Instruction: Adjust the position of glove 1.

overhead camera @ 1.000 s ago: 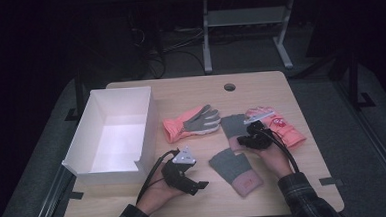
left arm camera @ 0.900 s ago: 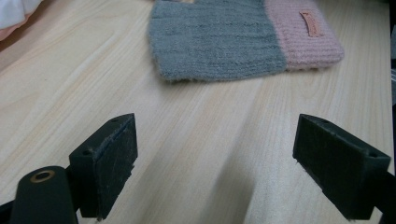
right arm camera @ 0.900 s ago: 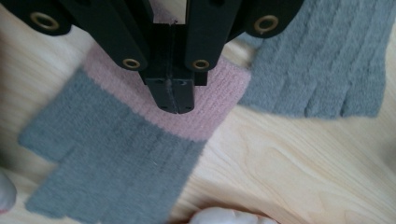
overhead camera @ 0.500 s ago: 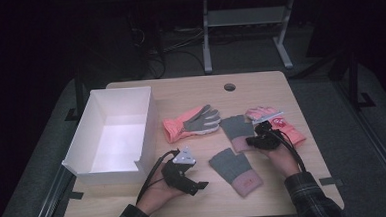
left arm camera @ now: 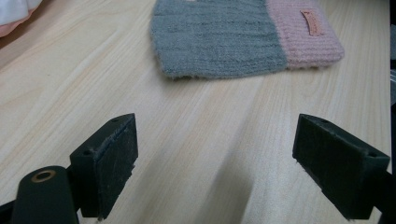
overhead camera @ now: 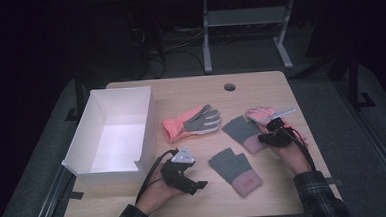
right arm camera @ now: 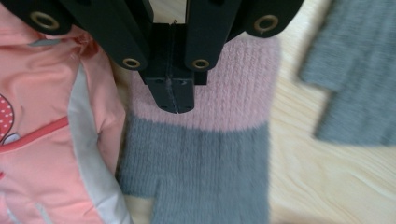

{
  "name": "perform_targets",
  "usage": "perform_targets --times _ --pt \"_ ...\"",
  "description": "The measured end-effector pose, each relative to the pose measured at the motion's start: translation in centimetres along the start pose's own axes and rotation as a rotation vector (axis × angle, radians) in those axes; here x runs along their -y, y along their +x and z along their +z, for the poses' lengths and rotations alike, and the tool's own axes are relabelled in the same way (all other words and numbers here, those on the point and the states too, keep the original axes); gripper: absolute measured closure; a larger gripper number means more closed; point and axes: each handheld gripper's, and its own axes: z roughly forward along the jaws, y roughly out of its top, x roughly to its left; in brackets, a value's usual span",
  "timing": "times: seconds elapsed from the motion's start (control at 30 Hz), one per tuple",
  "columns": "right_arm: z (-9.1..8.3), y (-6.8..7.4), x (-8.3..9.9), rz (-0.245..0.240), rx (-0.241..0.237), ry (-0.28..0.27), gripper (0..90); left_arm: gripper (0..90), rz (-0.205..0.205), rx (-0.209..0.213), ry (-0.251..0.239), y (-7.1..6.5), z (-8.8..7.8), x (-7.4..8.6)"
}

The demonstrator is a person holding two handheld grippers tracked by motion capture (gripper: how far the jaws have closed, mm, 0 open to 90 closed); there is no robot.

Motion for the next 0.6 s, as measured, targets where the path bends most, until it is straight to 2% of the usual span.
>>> perform_targets --times 0.03,0.07,0.1,0.13,0.17,0.2,0.4,0.43,0.47,0.6 --pt "-0.3 0.1 -0.3 0.007 -0.028 -0.030 85.3 13.6 -0.005 0.002 -0.001 0.0 0.1 0.0" --pt "-0.3 0.1 -0.3 0.007 -0.028 -0.030 85.3 13.6 -0.005 0.002 -0.001 0.0 0.1 0.0" --pt "-0.3 0.3 -0.8 0.004 -0.043 -0.047 79.5 13.5 -0.015 0.002 -0.002 0.0 0.2 0.0" --pt "-0.3 0.3 -0.8 0.004 -0.043 -0.047 79.5 13.6 -0.015 0.002 -0.002 0.0 0.2 0.0" --pt "0.2 0.4 -1.3 0.015 -0.054 -0.054 73.7 13.5 -0.013 0.003 0.000 0.0 0.2 0.1" --pt "0.4 0.5 -1.6 0.015 -0.051 -0.058 72.3 13.5 -0.003 0.001 0.007 0.0 0.2 0.0" --pt "1.7 0.8 -2.4 0.015 -0.046 -0.063 70.5 13.6 0.000 -0.002 0.005 -0.1 0.2 0.1" --pt "2.5 0.8 -2.2 0.013 -0.032 -0.029 70.1 13.6 0.007 -0.002 0.010 0.0 0.2 0.1" --pt "2.7 0.8 -2.1 0.012 -0.027 -0.019 69.9 13.6 0.007 -0.002 0.010 0.0 0.2 0.1" --pt "3.2 1.1 -1.9 0.007 -0.012 -0.014 71.4 13.6 -0.002 0.001 0.008 0.0 0.3 0.1"
